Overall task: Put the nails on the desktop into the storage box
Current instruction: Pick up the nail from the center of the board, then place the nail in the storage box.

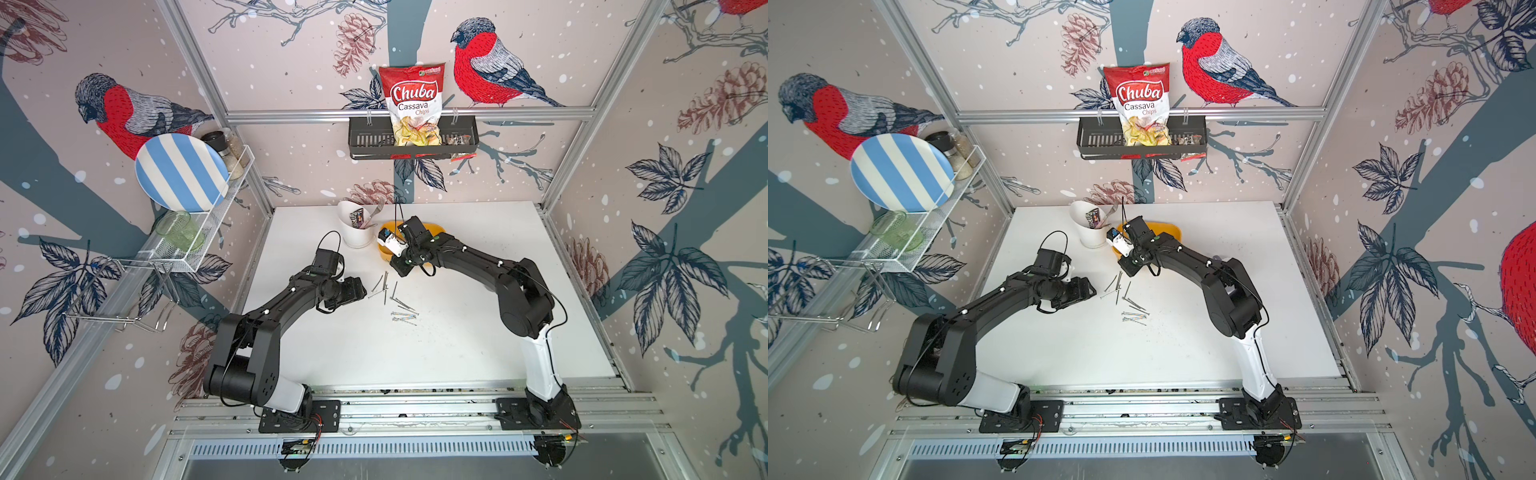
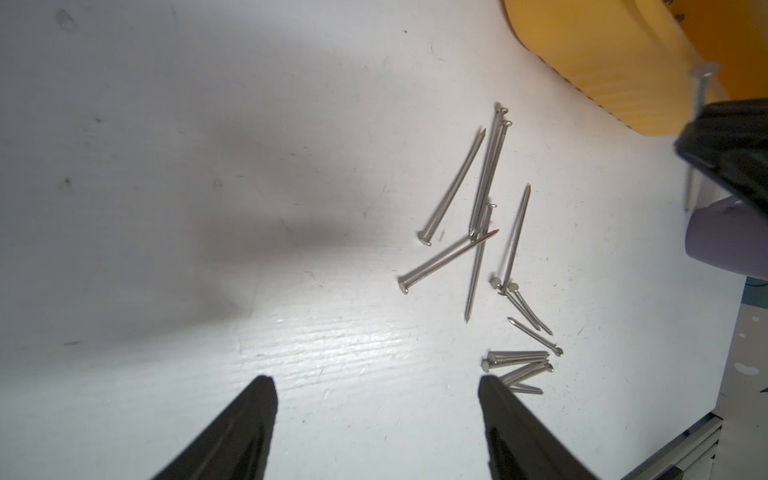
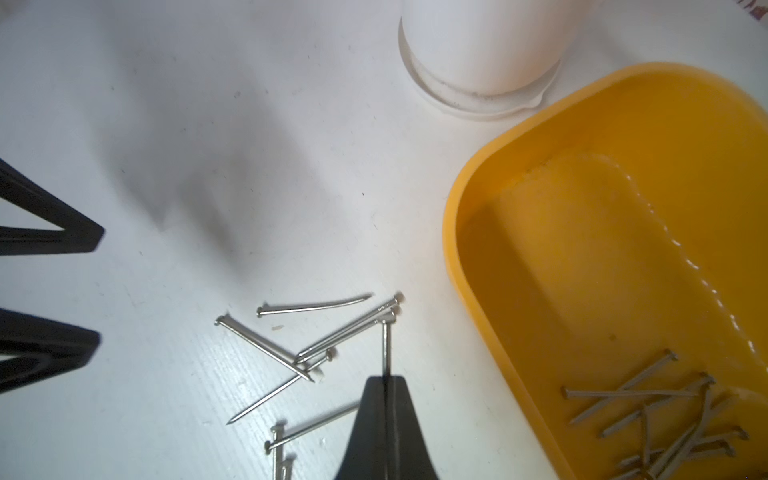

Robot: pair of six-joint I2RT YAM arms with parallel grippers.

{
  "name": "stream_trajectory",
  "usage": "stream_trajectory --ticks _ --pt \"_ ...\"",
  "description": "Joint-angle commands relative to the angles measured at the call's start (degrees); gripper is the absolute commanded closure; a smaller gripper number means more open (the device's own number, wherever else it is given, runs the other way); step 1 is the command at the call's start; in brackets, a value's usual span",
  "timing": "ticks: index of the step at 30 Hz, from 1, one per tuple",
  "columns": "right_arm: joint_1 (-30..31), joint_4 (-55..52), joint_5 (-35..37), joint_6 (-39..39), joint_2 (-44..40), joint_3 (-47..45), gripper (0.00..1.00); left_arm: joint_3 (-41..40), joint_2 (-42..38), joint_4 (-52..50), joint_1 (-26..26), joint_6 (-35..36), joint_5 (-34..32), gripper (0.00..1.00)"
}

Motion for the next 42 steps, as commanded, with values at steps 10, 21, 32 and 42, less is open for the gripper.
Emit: stream_trajectory --ticks 10,21,32,42 --pt "-9.5 3.1 -2.8 20.3 -3.4 4.7 1.00 -0.7 1.2 4.6 0.1 -1.5 2.2 0.21" --pt "-15.9 5.2 2.4 37.3 1.6 6.4 1.00 0.3 2.3 3.9 0.1 -0.3 2.3 0.21" --pt "-16.9 7.8 2.3 43.0 6.8 3.6 1.00 0.7 2.4 2.3 0.1 0.2 1.5 0.21" --pt "-15.9 7.3 2.5 44.3 9.3 2.2 1.00 0.3 1.7 1.7 0.1 -0.3 0.9 0.21"
